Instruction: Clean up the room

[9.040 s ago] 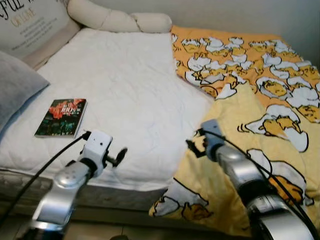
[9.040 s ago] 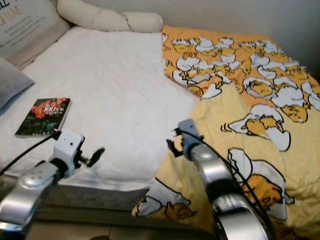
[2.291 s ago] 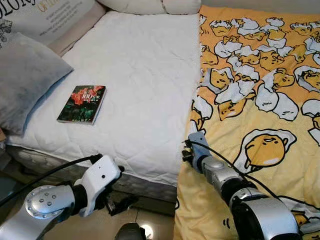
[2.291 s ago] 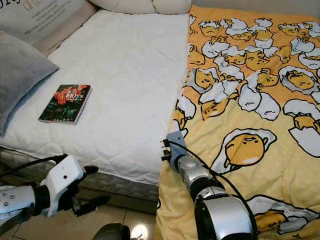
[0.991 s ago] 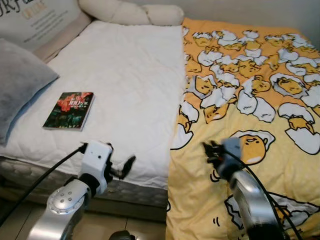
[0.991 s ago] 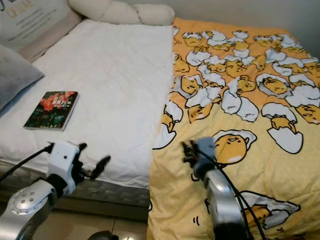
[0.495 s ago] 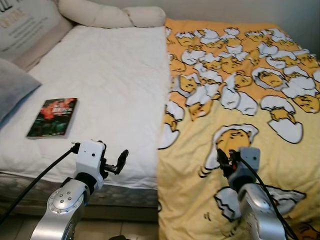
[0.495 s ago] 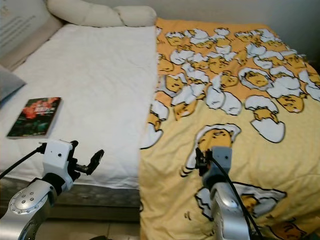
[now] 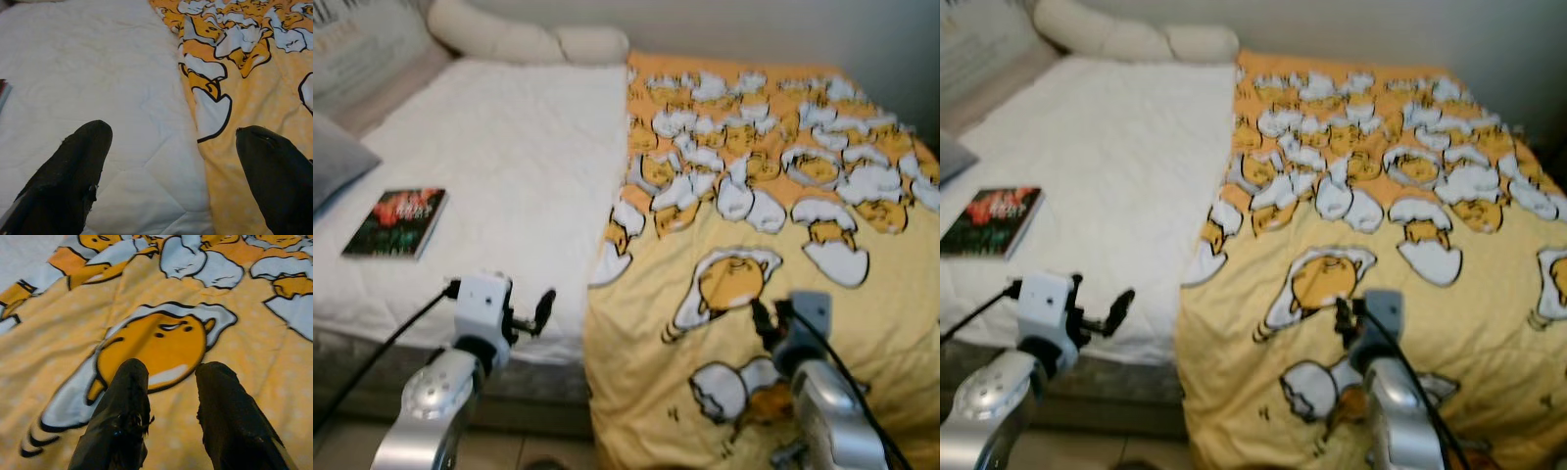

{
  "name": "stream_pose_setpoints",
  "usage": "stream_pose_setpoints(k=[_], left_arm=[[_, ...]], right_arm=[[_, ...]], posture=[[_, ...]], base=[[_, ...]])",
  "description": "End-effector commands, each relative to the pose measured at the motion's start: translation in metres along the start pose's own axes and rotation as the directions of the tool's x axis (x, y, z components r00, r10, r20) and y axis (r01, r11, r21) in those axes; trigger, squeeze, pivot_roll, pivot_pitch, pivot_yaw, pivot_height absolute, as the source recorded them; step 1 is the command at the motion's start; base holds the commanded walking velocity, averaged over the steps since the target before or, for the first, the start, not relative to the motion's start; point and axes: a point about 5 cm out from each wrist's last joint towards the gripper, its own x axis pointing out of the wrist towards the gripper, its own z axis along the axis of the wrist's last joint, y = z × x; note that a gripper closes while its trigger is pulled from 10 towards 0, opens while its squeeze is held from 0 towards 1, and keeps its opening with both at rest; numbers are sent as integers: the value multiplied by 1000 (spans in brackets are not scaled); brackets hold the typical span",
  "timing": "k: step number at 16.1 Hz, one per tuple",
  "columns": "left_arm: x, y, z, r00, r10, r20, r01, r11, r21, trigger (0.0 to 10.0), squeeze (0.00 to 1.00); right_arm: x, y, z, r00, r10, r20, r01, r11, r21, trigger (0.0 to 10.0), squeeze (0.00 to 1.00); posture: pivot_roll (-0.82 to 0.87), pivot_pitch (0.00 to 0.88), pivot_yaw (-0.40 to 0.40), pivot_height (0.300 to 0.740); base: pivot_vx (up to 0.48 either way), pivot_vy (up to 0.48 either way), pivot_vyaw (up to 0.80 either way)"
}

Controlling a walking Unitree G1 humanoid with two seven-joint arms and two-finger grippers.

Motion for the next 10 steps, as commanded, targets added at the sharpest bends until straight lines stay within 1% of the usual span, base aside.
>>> stream_pose_setpoints(k=[1, 3, 4, 5, 6, 8, 10], left_arm=[[-2, 5, 0, 1000, 20, -4, -20, 1000, 11, 10000, 1000], [-2, 7, -2, 1000, 25, -11, -25, 1000, 10, 10000, 1000], [1, 7, -3, 1000, 15, -19, -14, 999, 36, 10000, 1000], [4, 7, -2, 1000, 10, -19, -9, 999, 38, 10000, 1000], [10, 6, 2, 1000, -1, -7, 1, 1000, 21, 10000, 1000], [16, 4, 4, 1000, -3, -3, 3, 999, 36, 10000, 1000], [19, 6, 7, 1000, 5, -1, -5, 999, 45, 10000, 1000]], right_arm=[[5, 11, 1, 1000, 29, -4, -29, 1000, 4, 10000, 0], [8, 19, -2, 999, 38, -13, -38, 999, -1, 10000, 0], [11, 18, -4, 999, 33, -17, -33, 999, 2, 10000, 0], [12, 16, -4, 999, 31, -12, -31, 1000, 2, 10000, 0], [18, 13, -4, 1000, 24, -16, -24, 999, -30, 10000, 0], [27, 8, 0, 1000, 23, 5, -23, 1000, -12, 10000, 0], [29, 5, 2, 1000, 21, 6, -21, 1000, -11, 10000, 0]], posture=[[103, 0, -51, 740], [99, 0, -51, 740], [91, 0, -40, 740], [86, 0, -38, 740], [94, 0, -40, 740], [115, 0, -48, 740], [111, 0, -52, 740]], base=[[0, -368, 0], [0, -366, 0], [0, -356, 0], [0, -330, 0], [0, -330, 0], [0, -330, 0], [0, -334, 0]])
